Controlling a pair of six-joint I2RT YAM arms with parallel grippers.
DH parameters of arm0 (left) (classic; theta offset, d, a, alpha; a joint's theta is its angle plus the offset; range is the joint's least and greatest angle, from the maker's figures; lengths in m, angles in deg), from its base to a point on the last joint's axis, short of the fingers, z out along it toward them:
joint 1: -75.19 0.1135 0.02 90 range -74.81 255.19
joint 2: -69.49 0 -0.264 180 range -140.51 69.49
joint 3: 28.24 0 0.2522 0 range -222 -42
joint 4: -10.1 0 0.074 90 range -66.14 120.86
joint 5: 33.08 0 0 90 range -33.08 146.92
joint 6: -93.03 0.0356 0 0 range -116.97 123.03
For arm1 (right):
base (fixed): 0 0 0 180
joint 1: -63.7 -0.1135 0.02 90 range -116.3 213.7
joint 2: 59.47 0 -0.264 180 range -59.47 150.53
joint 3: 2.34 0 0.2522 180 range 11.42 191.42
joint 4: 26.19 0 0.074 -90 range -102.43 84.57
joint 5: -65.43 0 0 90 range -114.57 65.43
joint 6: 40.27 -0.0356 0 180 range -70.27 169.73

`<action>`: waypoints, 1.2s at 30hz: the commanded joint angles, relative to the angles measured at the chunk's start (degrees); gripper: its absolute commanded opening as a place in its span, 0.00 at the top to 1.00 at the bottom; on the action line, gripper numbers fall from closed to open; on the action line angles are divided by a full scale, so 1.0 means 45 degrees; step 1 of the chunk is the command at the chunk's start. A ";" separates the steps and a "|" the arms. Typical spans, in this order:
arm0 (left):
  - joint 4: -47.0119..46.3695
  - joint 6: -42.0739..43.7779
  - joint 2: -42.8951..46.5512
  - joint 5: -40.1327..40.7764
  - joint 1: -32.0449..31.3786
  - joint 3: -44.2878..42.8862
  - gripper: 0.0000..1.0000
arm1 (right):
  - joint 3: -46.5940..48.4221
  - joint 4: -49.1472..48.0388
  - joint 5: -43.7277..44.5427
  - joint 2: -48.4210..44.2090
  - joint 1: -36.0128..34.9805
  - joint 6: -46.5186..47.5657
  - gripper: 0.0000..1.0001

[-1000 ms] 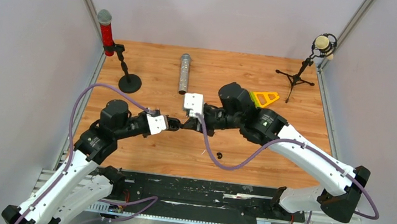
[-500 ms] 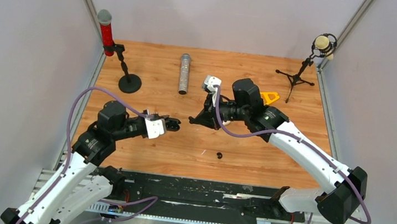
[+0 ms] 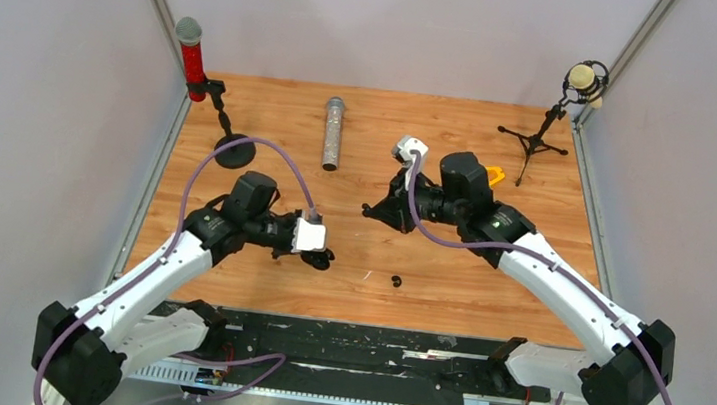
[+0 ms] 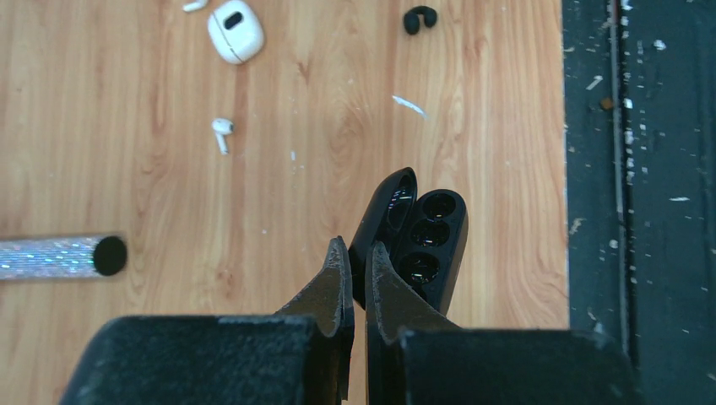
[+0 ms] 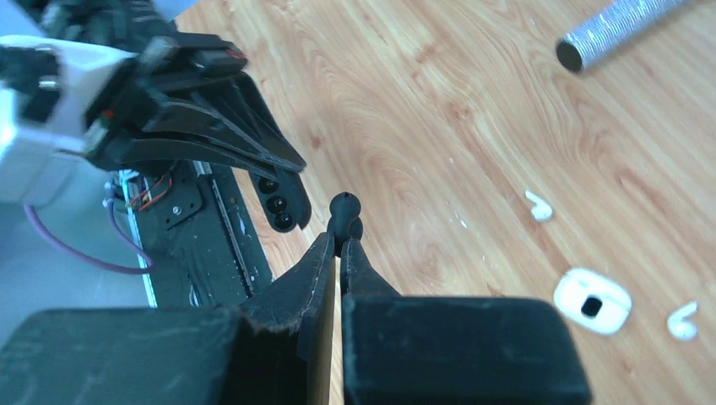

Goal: Insert the wireless bluetooth earbuds into the charging case
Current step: Place the earbud at the center of the board.

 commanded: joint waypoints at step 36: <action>-0.4617 -0.3104 0.2878 0.5119 -0.2102 -0.2427 1.00 | -0.0965 -0.2472 -0.6019 0.4803 0.0883 -0.5476 1.00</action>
